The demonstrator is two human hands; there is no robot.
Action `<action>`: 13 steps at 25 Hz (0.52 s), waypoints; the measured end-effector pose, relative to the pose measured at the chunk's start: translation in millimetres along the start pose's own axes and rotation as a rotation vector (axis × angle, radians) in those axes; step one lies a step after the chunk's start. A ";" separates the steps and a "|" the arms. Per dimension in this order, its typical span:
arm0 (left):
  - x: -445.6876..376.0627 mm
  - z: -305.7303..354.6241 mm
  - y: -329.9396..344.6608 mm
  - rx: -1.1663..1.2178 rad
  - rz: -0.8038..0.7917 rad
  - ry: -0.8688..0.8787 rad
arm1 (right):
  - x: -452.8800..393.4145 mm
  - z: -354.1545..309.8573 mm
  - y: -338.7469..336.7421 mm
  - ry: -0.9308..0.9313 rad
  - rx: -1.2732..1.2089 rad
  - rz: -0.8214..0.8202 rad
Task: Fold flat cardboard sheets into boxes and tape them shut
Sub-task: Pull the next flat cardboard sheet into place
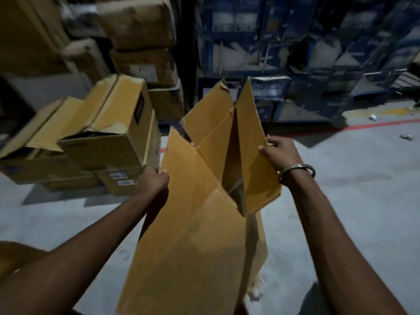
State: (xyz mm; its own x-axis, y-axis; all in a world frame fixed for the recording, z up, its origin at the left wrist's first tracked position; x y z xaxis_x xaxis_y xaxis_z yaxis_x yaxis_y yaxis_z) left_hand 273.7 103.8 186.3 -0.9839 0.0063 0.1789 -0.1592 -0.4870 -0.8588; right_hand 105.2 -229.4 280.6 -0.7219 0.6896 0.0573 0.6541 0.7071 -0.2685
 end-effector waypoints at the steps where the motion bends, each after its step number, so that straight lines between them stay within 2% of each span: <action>1: 1.9 4.9 -20.3 0.006 0.023 -0.001 | 8.9 -6.8 -6.7 -0.001 0.018 -0.001; 4: 8.9 14.8 -66.4 0.039 0.050 0.034 | 29.8 -16.1 -14.9 -0.010 0.112 -0.002; 8: 3.5 8.6 -73.0 0.073 0.042 0.052 | 46.4 11.3 -10.2 0.032 0.292 0.021; 10: 0.1 4.0 -64.3 0.027 -0.045 0.062 | 48.9 27.3 -10.2 0.068 0.367 0.032; 13: 5.4 4.2 -61.8 0.183 -0.276 -0.005 | 52.3 39.6 -18.6 0.163 0.381 0.002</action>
State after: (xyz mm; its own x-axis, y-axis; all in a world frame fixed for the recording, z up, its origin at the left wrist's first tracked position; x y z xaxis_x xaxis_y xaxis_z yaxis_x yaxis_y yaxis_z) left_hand 278.6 130.3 242.3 -0.9051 0.1563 0.3955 -0.4022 -0.6165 -0.6769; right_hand 46.4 -212.7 250.5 -0.6556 0.7283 0.1995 0.5029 0.6181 -0.6042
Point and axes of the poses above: each hand's wrist, its own x-axis away from the middle knuckle, its own y-axis out of the palm, z = x × y, the point moved 5 cm from there along -x, towards the middle knuckle, and after that the axes turned 12 degrees about -x, right-handed, at the moved point
